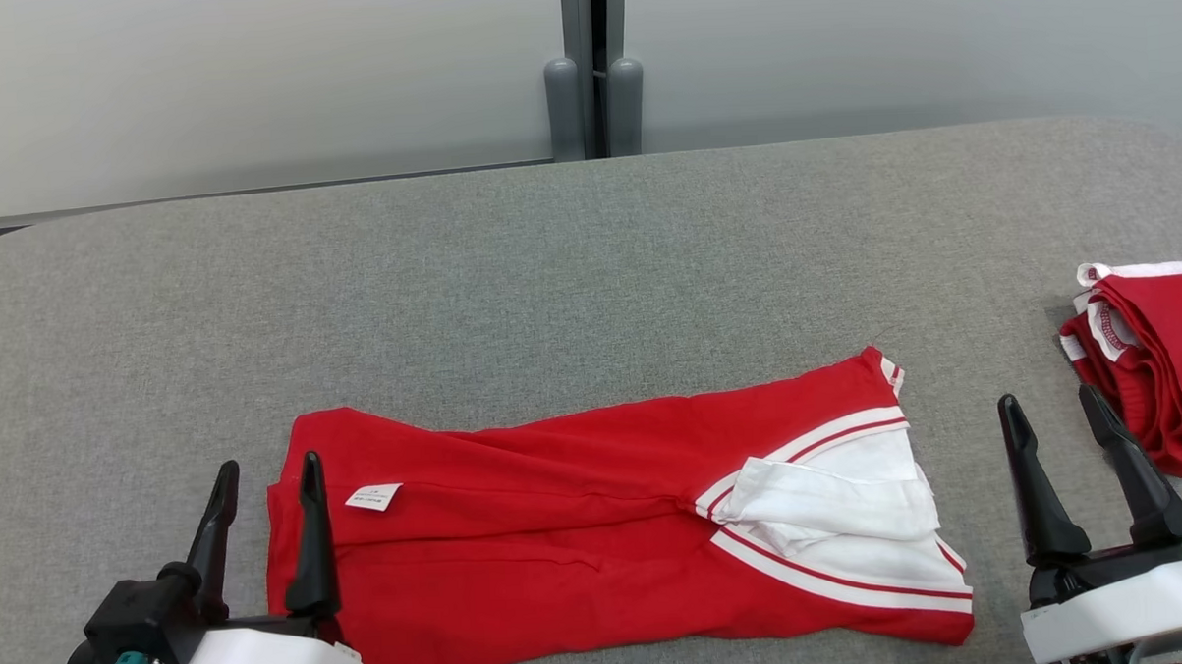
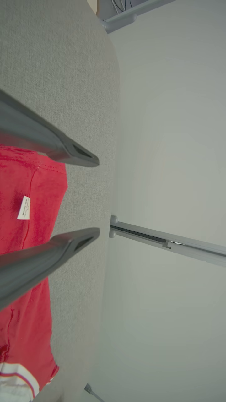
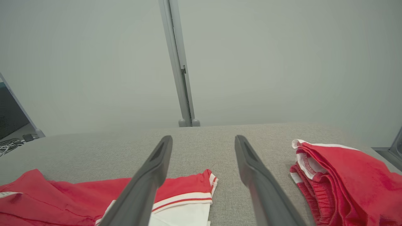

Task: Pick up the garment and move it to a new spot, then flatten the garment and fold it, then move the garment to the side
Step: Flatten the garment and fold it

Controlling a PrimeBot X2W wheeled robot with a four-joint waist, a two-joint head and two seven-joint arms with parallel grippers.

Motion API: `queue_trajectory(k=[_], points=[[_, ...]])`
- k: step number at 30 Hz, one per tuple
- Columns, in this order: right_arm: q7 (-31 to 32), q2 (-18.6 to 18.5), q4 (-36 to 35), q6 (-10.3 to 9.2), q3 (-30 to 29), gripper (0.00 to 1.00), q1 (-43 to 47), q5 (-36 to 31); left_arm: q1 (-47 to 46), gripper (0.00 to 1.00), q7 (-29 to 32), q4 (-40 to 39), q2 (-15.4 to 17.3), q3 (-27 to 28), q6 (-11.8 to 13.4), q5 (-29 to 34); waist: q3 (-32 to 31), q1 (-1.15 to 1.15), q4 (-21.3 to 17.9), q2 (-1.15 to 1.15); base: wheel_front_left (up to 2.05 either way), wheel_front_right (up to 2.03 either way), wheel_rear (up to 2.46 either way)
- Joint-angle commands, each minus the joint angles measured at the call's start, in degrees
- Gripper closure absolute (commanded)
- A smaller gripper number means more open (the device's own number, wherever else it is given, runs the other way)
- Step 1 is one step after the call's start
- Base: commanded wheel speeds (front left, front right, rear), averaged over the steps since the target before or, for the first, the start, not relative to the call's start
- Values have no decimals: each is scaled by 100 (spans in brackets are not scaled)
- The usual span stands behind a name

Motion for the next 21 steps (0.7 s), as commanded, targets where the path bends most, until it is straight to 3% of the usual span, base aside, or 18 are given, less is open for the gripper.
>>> queue_trajectory(k=[1,21], points=[[5,23,-32,-1,-19,0,52,18,36,0,26,28,38,-10,18,37,-24,0,-13,0,0,0,0],[121,33,-29,-1,-136,0,101,-65,-147,0,43,23,104,-90,11,136,62,0,78,0,0,0,0]])
